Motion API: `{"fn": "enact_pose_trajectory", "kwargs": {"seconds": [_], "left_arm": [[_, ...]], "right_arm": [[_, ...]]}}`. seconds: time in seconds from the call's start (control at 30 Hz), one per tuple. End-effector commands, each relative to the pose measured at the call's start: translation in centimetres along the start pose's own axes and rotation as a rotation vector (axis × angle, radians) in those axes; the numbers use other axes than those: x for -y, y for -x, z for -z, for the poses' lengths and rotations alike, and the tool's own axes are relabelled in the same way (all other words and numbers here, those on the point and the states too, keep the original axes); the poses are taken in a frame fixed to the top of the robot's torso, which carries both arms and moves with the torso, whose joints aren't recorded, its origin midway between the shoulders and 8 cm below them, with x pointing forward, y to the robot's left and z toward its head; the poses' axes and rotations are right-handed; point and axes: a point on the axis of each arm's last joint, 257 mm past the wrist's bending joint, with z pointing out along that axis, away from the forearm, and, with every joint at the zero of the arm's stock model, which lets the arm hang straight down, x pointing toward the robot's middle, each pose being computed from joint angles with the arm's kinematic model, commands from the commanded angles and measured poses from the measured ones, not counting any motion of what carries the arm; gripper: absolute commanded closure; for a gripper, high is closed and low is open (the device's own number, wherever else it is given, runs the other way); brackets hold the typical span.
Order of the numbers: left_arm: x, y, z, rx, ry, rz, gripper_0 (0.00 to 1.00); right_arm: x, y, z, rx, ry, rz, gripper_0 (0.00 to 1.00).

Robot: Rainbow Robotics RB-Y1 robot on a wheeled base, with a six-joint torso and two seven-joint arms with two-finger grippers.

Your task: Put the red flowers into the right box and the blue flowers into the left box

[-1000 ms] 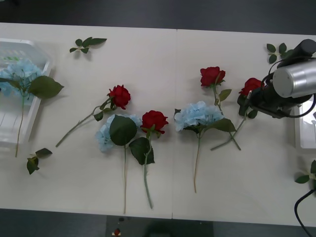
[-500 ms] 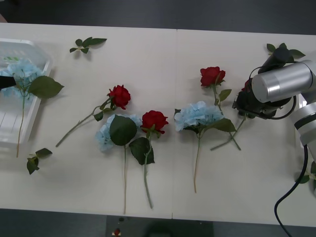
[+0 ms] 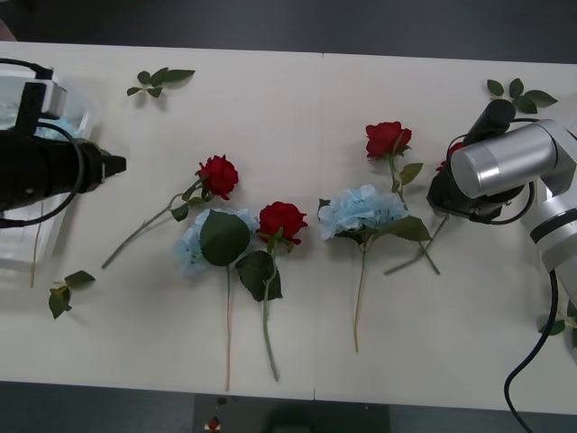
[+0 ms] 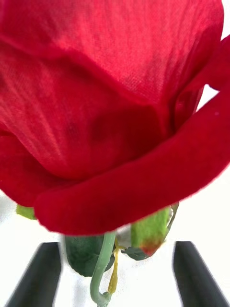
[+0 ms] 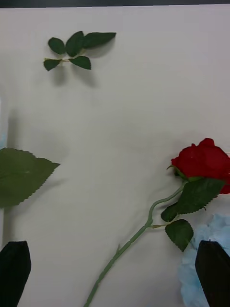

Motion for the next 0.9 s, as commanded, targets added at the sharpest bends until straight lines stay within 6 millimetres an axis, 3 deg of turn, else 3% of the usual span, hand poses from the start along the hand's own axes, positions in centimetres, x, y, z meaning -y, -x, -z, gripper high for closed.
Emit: {"fn": "enact_pose_trajectory", "kwargs": {"seconds": [0.03, 0.33, 0.57, 0.7, 0.9], "left_arm": [[1.3, 0.9, -1.2, 0.023, 0.022, -0.126, 0.00], [3.5, -2.1, -4.8, -0.019, 0.019, -0.287, 0.00], [4.6, -2.7, -7.9, -0.012, 0.008, -0.349, 0.00], [5.4, -2.2, -9.6, -0.008, 0.020, -0.373, 0.00], [6.5, -2.0, -11.8, -0.024, 0.025, -0.387, 0.00]], "right_arm": [[-0.8, 1.5, 1.1, 0.025, 0.017, -0.037, 1.00], [-1.4, 2.3, 2.1, 0.041, 0.039, -0.040, 1.00], [-1.5, 4.4, 8.4, 0.080, 0.059, 0.012, 1.00], [0.3, 6.3, 12.7, 0.130, 0.040, 0.034, 1.00], [6.1, 9.6, 17.4, 0.145, 0.033, -0.017, 1.00]]}}
